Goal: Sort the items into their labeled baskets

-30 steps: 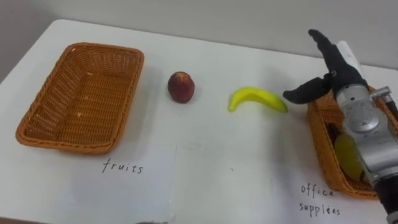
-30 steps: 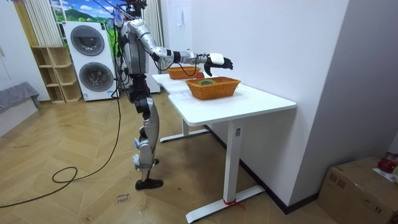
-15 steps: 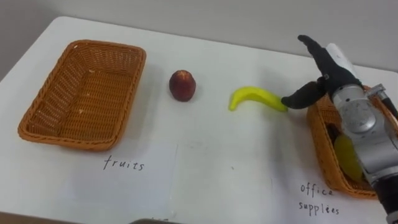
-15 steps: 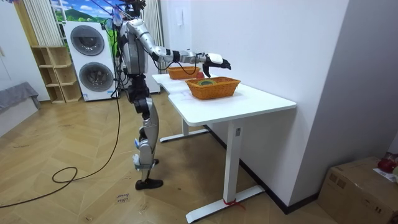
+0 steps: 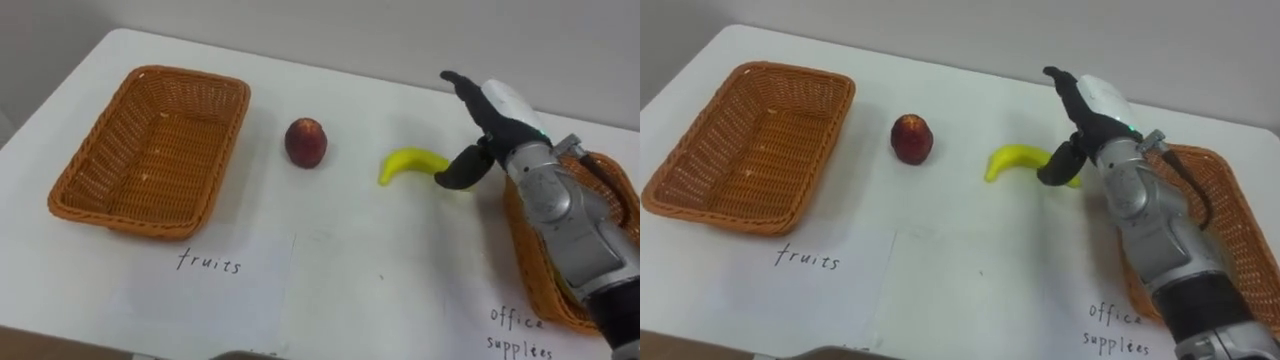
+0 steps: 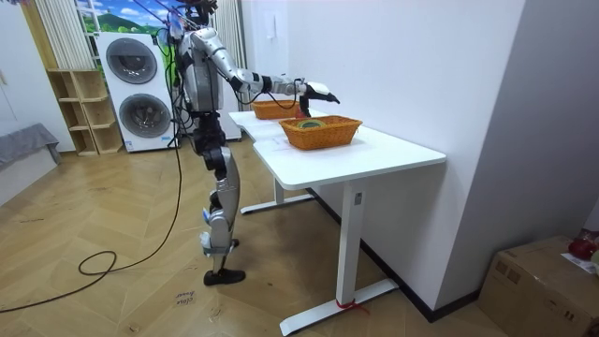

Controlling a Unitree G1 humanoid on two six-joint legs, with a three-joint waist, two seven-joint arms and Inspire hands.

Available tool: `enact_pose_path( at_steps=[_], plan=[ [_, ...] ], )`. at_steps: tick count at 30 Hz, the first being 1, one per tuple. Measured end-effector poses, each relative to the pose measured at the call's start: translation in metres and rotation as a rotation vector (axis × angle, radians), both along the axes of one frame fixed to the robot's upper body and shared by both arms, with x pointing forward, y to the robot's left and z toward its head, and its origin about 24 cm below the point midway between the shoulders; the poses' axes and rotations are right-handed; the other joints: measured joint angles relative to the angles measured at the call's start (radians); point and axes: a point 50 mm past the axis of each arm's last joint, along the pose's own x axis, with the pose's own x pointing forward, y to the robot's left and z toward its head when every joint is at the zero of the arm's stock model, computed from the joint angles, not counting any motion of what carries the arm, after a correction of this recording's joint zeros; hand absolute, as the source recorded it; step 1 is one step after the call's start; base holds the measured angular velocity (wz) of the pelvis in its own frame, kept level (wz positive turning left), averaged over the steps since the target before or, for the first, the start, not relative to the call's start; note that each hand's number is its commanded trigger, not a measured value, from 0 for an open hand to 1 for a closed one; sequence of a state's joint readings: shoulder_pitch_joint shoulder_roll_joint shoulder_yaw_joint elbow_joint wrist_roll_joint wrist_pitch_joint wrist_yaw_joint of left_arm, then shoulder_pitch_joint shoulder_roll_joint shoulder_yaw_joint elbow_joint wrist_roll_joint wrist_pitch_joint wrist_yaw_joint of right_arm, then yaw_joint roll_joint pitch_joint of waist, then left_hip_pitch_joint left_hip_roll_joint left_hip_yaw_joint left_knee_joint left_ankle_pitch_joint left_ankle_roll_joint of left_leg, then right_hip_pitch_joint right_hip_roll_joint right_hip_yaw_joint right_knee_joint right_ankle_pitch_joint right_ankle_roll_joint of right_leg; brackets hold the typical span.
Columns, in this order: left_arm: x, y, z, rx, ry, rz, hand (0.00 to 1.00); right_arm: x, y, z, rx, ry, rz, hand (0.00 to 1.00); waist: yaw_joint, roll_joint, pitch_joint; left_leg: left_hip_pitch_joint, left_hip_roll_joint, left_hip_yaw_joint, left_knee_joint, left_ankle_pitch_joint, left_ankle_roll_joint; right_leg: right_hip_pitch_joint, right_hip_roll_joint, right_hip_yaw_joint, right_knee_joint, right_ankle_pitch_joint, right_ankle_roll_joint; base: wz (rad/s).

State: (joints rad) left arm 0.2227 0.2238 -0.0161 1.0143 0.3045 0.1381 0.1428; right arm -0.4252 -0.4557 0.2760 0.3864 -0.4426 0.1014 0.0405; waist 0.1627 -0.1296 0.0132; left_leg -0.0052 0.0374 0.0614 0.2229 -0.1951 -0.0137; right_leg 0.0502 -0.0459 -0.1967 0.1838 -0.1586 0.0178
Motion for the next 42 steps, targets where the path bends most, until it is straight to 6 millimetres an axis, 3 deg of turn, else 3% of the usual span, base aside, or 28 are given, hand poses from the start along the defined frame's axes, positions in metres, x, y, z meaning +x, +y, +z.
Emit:
enact_pose_path(
  at_steps=[16, 20, 29, 42],
  plan=[
    [0.008, 0.004, 0.002, -0.009, -0.018, -0.039, 0.00, 0.003, -0.001, -0.008, -0.015, 0.097, 0.024, 0.00, 0.022, -0.024, 0.0024, -0.018, -0.001, -0.016, 0.000, 0.003, -0.002, -0.006, 0.001, -0.011, 0.001, 0.000, 0.000, 0.01],
    [0.017, 0.004, 0.003, -0.006, -0.041, -0.065, 0.00, 0.002, -0.007, -0.018, 0.002, 0.144, 0.009, 0.00, 0.036, -0.021, 0.0043, -0.023, -0.004, -0.026, 0.011, 0.004, -0.002, -0.009, -0.002, -0.027, 0.001, 0.000, 0.000, 0.08],
    [0.016, 0.006, 0.003, -0.002, -0.040, -0.057, 0.00, -0.002, -0.017, -0.034, 0.016, 0.210, -0.025, 0.00, 0.041, -0.019, 0.0048, -0.063, -0.010, -0.045, 0.017, 0.007, 0.001, -0.036, -0.008, -0.054, 0.001, 0.000, 0.000, 0.06],
    [0.020, 0.005, 0.004, -0.009, -0.061, -0.062, 0.00, 0.013, -0.030, -0.023, -0.002, 0.183, -0.062, 0.00, 0.038, -0.002, 0.0102, -0.114, -0.010, -0.048, 0.035, 0.008, 0.001, -0.079, -0.008, -0.056, 0.004, 0.003, -0.005, 0.00]
  ],
)
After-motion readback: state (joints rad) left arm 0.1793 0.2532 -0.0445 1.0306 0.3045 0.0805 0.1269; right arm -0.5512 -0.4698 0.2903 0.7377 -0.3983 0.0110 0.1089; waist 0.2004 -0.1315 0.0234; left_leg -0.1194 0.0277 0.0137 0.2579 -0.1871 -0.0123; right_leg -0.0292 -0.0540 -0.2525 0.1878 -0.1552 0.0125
